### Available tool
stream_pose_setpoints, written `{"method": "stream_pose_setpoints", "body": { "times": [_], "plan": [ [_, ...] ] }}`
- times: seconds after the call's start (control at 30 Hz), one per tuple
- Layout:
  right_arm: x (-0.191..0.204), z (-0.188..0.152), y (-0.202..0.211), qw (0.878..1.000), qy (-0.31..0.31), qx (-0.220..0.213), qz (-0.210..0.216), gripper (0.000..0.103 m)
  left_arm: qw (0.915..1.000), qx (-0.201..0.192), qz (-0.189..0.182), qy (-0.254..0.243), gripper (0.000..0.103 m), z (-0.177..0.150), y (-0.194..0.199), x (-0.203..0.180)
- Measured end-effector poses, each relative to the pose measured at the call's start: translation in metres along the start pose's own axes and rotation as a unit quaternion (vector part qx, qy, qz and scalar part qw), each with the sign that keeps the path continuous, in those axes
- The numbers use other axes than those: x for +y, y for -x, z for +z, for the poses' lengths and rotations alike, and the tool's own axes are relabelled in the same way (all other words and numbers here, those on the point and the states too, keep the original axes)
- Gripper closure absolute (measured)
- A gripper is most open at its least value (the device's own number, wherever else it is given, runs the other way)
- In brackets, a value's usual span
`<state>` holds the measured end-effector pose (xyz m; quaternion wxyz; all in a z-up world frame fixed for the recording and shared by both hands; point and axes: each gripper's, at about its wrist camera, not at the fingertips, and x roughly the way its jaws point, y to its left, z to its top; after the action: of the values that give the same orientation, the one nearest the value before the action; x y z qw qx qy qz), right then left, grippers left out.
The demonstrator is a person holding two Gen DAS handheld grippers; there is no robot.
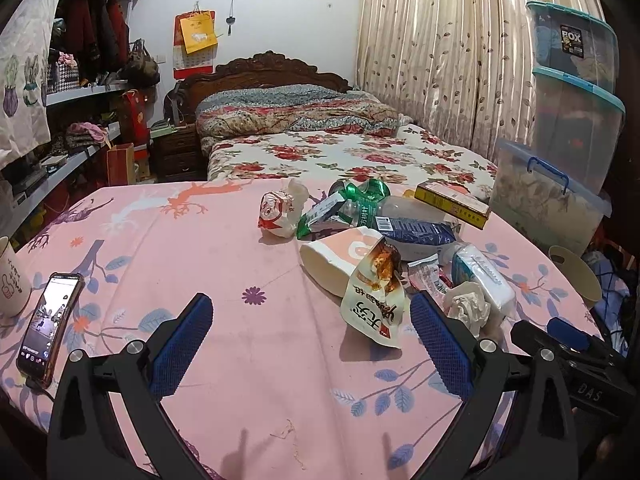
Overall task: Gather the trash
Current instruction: 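Move both tools toward the pile of trash on the table, then grasp the white tissue pack with the right tool while the left grasps crumpled paper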
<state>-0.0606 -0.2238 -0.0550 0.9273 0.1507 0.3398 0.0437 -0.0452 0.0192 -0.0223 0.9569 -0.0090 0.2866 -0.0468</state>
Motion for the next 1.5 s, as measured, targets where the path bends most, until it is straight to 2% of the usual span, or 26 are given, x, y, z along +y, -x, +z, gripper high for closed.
{"method": "stream_pose_setpoints", "body": {
  "times": [0.23, 0.33, 0.53, 0.63, 0.8, 0.97, 1.03, 1.13, 1.33, 1.5],
  "plan": [
    [-0.003, 0.000, -0.001, 1.000, -0.007, 0.004, 0.001, 0.009, 1.0000, 0.005, 0.003, 0.003, 0.009, 0.000, -0.002, 0.003],
    [0.001, -0.001, 0.000, 1.000, 0.004, 0.001, 0.011, 0.004, 0.9999, 0.010, 0.009, 0.004, 0.009, 0.000, -0.005, 0.003],
    [0.007, -0.001, 0.004, 1.000, 0.023, -0.011, 0.019, 0.003, 0.9996, 0.018, 0.018, 0.013, 0.009, 0.002, -0.011, 0.009],
    [0.004, -0.002, 0.002, 1.000, 0.016, -0.006, 0.020, 0.004, 0.9992, 0.014, 0.037, 0.011, 0.009, 0.005, -0.015, 0.015],
    [0.004, -0.003, 0.001, 1.000, 0.016, -0.005, 0.022, 0.016, 0.9990, 0.014, 0.036, 0.022, 0.009, 0.010, -0.021, 0.028],
    [-0.003, -0.002, -0.004, 0.999, 0.011, 0.003, 0.030, 0.049, 0.9988, 0.030, 0.029, 0.026, 0.009, 0.011, -0.030, 0.040],
    [-0.009, 0.000, -0.006, 1.000, 0.001, 0.004, 0.024, 0.054, 0.9986, 0.044, 0.018, 0.023, 0.009, 0.012, -0.034, 0.043],
    [-0.019, 0.001, -0.006, 1.000, -0.016, 0.001, 0.013, 0.055, 0.9974, 0.067, -0.009, 0.027, 0.010, 0.011, -0.041, 0.045],
    [-0.036, 0.006, -0.009, 0.999, -0.039, 0.001, 0.003, 0.053, 0.9916, 0.108, -0.071, 0.006, 0.025, 0.010, -0.056, 0.026],
    [-0.042, 0.008, -0.011, 0.999, -0.042, 0.005, 0.004, 0.052, 0.9888, 0.117, -0.092, -0.018, 0.032, 0.016, -0.064, 0.003]
  ]
}}
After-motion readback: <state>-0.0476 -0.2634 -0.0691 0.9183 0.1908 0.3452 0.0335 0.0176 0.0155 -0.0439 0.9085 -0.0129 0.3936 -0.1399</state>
